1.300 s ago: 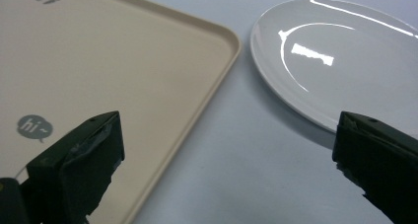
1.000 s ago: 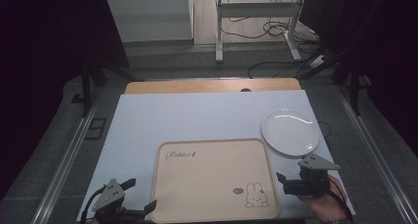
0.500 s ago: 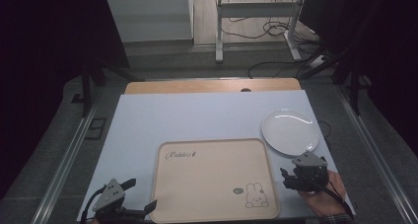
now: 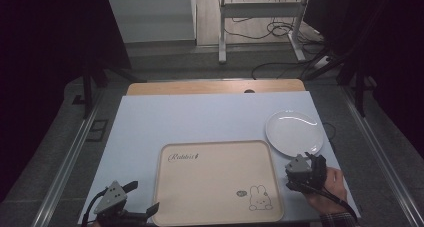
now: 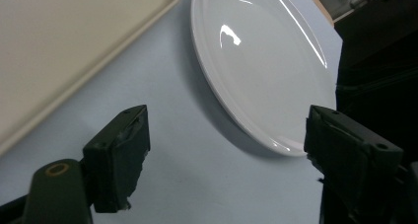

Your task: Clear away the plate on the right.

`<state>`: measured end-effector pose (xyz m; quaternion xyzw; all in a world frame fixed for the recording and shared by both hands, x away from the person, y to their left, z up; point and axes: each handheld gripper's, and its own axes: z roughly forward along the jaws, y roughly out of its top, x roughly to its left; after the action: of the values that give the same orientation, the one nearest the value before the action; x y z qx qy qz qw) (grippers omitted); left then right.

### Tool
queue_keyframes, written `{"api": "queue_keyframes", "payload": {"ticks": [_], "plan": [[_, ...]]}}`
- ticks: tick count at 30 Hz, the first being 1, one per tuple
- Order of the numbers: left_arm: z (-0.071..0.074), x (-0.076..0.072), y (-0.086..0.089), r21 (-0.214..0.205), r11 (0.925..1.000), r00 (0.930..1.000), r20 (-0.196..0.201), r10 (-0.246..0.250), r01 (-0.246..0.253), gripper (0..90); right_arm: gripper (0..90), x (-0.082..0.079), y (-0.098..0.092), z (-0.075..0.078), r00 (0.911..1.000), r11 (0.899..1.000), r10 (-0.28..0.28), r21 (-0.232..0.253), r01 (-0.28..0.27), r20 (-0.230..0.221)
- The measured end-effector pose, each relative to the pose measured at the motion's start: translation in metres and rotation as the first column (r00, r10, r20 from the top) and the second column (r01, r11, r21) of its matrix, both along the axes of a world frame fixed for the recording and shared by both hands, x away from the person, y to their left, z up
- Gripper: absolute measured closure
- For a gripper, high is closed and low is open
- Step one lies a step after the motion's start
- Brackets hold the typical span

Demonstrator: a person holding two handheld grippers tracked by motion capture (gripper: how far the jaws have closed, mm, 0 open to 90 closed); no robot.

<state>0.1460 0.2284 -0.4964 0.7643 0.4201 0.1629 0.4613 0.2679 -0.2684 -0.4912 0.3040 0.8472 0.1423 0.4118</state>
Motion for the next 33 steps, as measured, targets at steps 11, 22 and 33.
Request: {"api": "queue_keyframes", "payload": {"ticks": [11,22,33], "plan": [[0.0,0.0,0.0,0.001,1.0,1.0,0.0,-0.001,0.001,2.2,28.3,0.002,0.011,-0.011,0.9937,0.965,0.076,-0.258,-0.053,0.082],[0.0,0.0,0.0,0.001,1.0,1.0,0.001,-0.002,0.002,2.2,31.4,0.006,0.022,-0.028,0.9889,0.902,0.122,-0.425,-0.074,0.086],[0.0,0.0,0.0,0.0,1.0,1.0,0.0,-0.003,0.003,2.2,41.5,0.013,0.029,-0.042,0.9781,0.815,0.19,-0.569,-0.109,0.085]]}}
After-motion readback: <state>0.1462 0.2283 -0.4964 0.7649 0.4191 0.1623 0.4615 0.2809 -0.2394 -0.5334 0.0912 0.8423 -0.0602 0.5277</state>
